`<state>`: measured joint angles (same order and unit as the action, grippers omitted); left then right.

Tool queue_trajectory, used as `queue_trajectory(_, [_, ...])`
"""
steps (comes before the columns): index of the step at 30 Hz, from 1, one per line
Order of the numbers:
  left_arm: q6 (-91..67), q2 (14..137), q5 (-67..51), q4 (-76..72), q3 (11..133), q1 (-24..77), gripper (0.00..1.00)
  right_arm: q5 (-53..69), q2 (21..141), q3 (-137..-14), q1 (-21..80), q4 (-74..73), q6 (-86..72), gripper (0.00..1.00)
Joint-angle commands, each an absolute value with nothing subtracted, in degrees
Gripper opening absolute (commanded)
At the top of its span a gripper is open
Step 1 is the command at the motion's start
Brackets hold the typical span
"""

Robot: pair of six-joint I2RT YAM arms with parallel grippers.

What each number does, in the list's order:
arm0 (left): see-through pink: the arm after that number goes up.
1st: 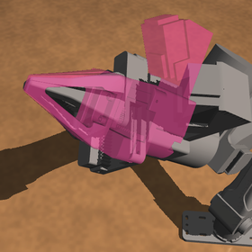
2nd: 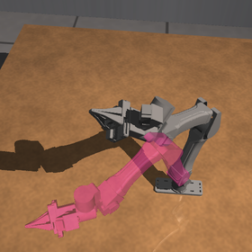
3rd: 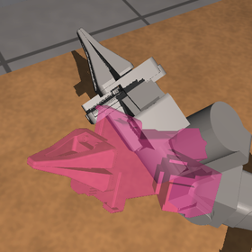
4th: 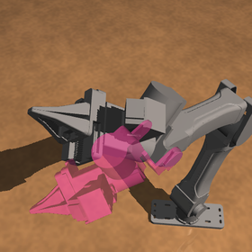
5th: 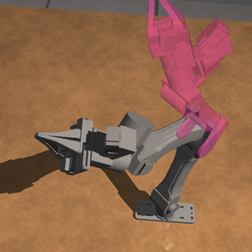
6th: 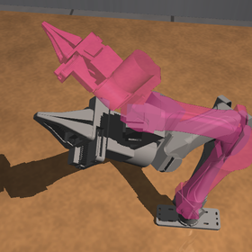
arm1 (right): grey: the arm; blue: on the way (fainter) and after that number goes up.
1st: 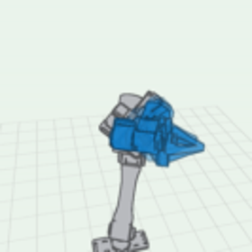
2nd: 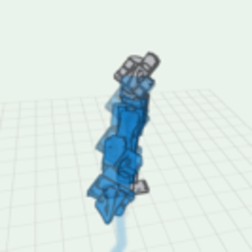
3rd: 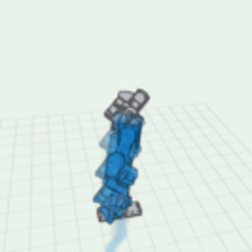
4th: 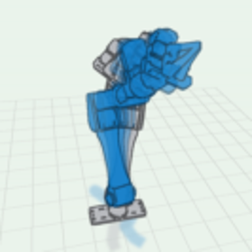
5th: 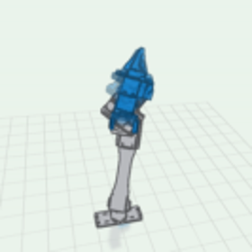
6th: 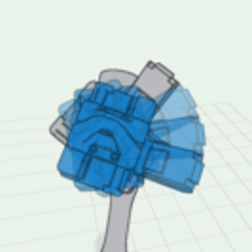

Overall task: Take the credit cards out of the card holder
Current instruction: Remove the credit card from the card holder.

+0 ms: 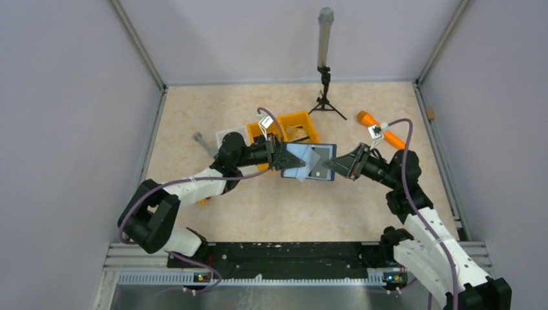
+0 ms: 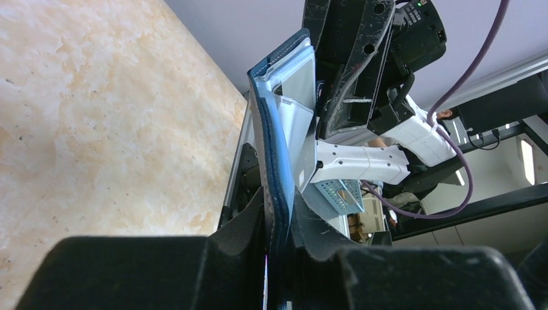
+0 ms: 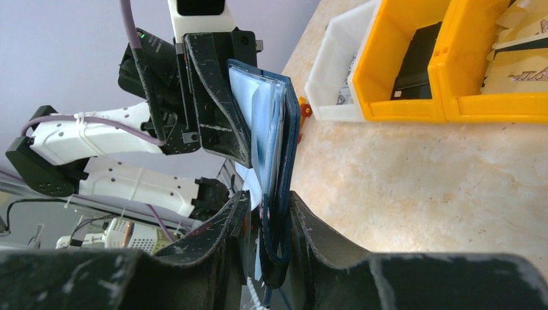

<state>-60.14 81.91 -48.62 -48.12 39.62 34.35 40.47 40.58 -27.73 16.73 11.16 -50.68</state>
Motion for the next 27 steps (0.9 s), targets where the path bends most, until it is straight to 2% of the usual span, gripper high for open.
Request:
queue_trajectory(1, [-61.27, 81.85, -49.09, -54.09, 39.09, 33.91, 0.16, 42.2, 40.08, -27.79, 16.35, 14.62, -50.71, 0.3])
queue_trajectory(5, [-61.36, 82.15, -49.0, -54.82, 38.96, 33.81, 0.15, 42.66, 40.17, -27.69, 16.36, 14.85, -50.7, 0.29])
queue_trajectory(11, [-60.68, 82.02, -48.23, -53.9, 38.08, 33.32, 0.14, 42.35, 39.96, -27.88, 16.12, 14.2, -50.6, 0.0])
queue_trajectory(15, [-55.78, 80.34, -46.46, -45.91, 38.57, 33.31, 0.17, 41.7, 39.59, -28.97, 15.74, 11.39, -49.2, 0.0])
queue_trajectory(17, [-50.22, 78.47, -43.65, -36.79, 39.31, 33.31, 0.26, 40.41, 39.75, -30.16, 15.73, 7.82, -46.95, 0.0])
queue_trajectory(19, [-43.01, 76.12, -39.4, -27.36, 39.77, 33.4, 0.46, 38.48, 40.1, -31.33, 15.68, 4.17, -43.58, 0.0])
queue_trajectory(21, [-37.61, 73.62, -33.57, -17.62, 40.39, 33.32, 0.6, 35.26, 40.63, -32.68, 15.73, -1.22, -39.29, 0.0])
queue_trajectory(24, [-32.69, 70.16, -27.07, -8.13, 41.25, 33.59, 0.72, 31.38, 40.95, -33.93, 15.73, -5.95, -34.67, 0.0])
queue_trajectory(27, [-29.41, 67.02, -20.5, -2.45, 43.02, 35.7, 0.76, 28.73, 41.07, -34.66, 15.76, -7.19, -33.19, 0.0])
